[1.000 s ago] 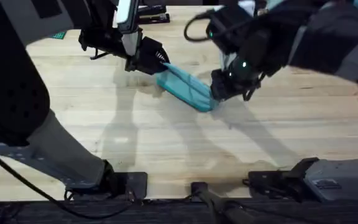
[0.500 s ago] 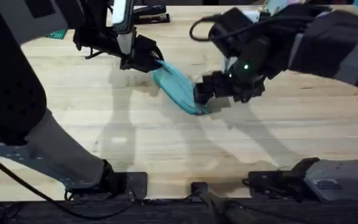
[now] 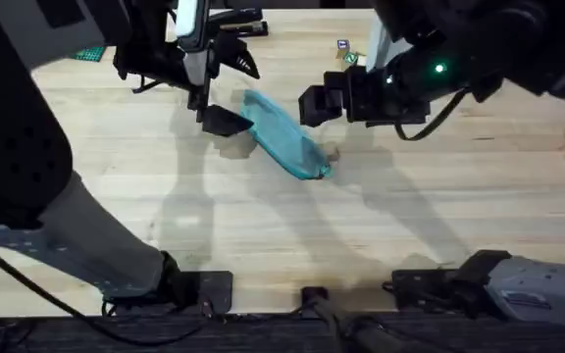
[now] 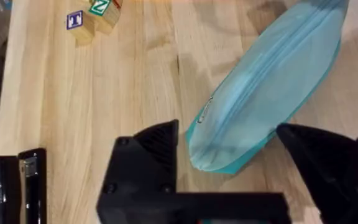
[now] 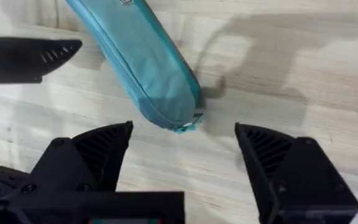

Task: Unzip the bag, pick up the pens from the table one at a time and place them inside, then zip the bag closed.

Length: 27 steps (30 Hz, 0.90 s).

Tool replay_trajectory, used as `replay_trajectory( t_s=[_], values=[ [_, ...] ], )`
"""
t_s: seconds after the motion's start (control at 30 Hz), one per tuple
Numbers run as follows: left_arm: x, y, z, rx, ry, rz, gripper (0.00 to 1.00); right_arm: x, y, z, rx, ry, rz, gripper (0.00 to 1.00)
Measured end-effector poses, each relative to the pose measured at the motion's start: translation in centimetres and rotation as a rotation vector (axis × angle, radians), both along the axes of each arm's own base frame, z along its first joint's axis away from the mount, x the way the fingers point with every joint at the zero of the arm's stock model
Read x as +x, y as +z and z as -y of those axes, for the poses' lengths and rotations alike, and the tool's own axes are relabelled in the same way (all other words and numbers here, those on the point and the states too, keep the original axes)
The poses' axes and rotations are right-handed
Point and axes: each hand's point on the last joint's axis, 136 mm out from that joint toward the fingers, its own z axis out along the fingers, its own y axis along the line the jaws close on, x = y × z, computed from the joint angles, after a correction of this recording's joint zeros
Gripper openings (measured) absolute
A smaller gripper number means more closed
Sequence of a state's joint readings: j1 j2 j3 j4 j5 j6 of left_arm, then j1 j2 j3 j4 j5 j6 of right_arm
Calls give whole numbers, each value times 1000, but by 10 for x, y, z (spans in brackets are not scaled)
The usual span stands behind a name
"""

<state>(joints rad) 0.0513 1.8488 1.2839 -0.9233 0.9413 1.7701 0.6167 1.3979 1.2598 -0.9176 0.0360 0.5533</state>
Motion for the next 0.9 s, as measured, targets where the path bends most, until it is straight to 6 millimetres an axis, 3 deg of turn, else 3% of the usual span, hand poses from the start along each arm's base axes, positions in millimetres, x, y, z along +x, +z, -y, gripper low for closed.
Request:
replay_trajectory(
  t_s=[0.4,0.43,0.6,0.9],
  values=[
    [-3,4,-7,45,13,4,995,5,2,9,-66,38,50,997],
    [-8,27,-13,78,30,58,994,5,9,12,-84,81,87,997],
    [-22,82,-21,124,136,131,995,0,33,17,-83,152,177,998],
    [-72,161,-37,133,494,106,993,-31,95,40,-23,201,371,998]
  ],
)
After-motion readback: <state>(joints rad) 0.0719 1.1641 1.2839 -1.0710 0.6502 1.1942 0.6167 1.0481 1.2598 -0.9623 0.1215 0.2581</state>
